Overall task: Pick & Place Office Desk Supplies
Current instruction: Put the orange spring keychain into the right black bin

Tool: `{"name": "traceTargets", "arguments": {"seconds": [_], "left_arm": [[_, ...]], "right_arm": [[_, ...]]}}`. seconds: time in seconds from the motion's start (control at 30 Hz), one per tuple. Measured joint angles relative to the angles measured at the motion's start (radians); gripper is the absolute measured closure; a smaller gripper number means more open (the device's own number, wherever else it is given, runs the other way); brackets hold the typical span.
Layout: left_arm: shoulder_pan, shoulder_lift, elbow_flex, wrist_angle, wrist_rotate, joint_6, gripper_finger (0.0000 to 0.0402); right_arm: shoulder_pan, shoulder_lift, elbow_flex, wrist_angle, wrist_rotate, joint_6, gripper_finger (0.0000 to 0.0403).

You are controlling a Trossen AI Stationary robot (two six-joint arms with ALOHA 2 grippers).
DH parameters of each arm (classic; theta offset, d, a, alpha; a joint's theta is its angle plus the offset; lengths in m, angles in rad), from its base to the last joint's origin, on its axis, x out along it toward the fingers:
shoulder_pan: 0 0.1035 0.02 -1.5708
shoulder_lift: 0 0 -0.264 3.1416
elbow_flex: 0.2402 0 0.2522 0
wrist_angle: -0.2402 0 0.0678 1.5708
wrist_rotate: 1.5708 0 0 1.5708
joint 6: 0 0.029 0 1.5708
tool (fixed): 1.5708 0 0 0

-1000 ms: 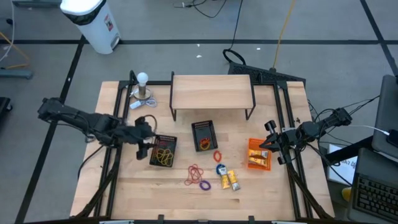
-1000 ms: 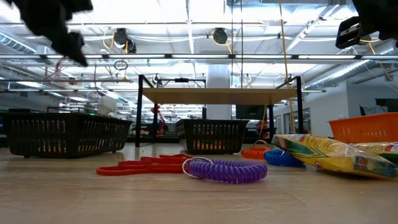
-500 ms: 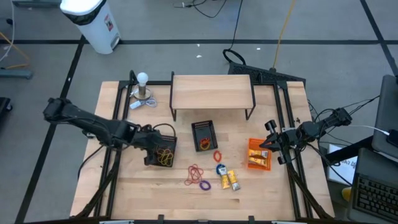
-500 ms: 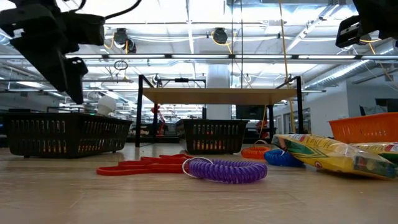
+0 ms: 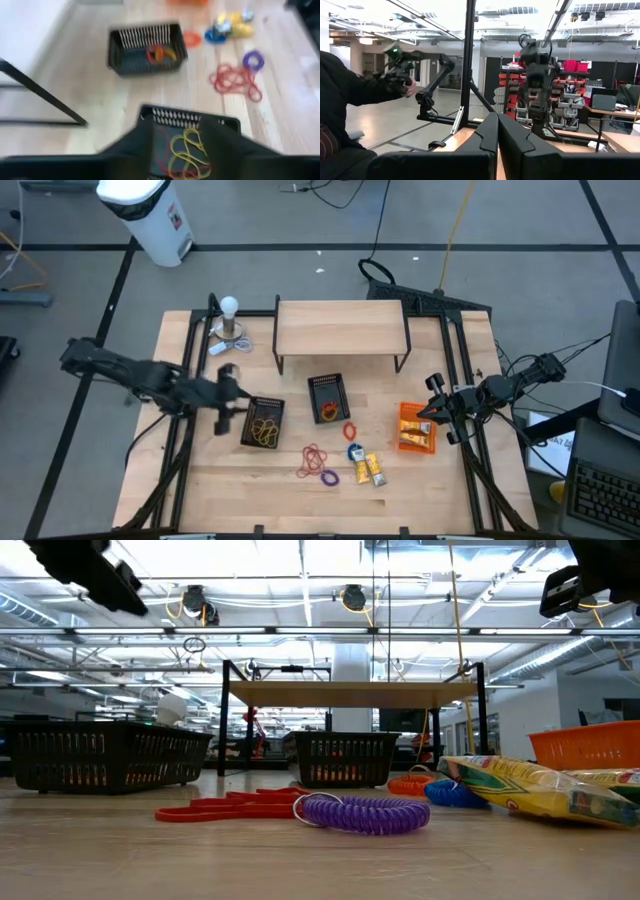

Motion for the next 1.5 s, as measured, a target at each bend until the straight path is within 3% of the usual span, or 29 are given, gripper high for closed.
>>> {"name": "traceTargets", "arguments": {"seconds": [0.07, 0.13, 0.33, 0.63, 0.83, 1.0, 1.2, 1.5], "left_arm": [[0.012, -0.088, -0.028, 0.012, -0.032, 0.032, 0.0337], [0.028, -0.174, -0.079, 0.090, -0.060, 0.039, 0.0383], [0.041, -0.390, -0.318, 0.431, -0.069, 0.082, 0.0398], [0.041, -0.499, -0.618, 0.736, -0.097, 0.124, 0.0400], [0.041, -0.497, -0.696, 0.791, -0.096, 0.087, 0.0400], [0.041, -0.498, -0.694, 0.772, -0.096, 0.078, 0.0399], [0.041, -0.498, -0.694, 0.768, -0.096, 0.063, 0.0399], [0.041, -0.497, -0.694, 0.765, -0.096, 0.060, 0.0386]], "right_arm": [[0.000, 0.000, 0.000, 0.000, 0.003, -0.001, 0.0403], [0.000, 0.000, 0.000, 0.000, 0.002, -0.001, 0.0403], [0.000, 0.000, 0.000, 0.002, 0.003, 0.005, 0.0403], [0.000, 0.000, 0.000, 0.001, 0.051, 0.023, 0.0403], [0.000, 0.013, 0.000, 0.001, 0.066, 0.022, 0.0403], [0.000, 0.045, 0.014, 0.009, 0.201, 0.023, 0.0403], [0.000, 0.249, 0.185, -0.086, 0.312, 0.053, 0.0403], [-0.011, 0.778, 0.654, -0.492, 0.368, 0.208, 0.0403]]}}
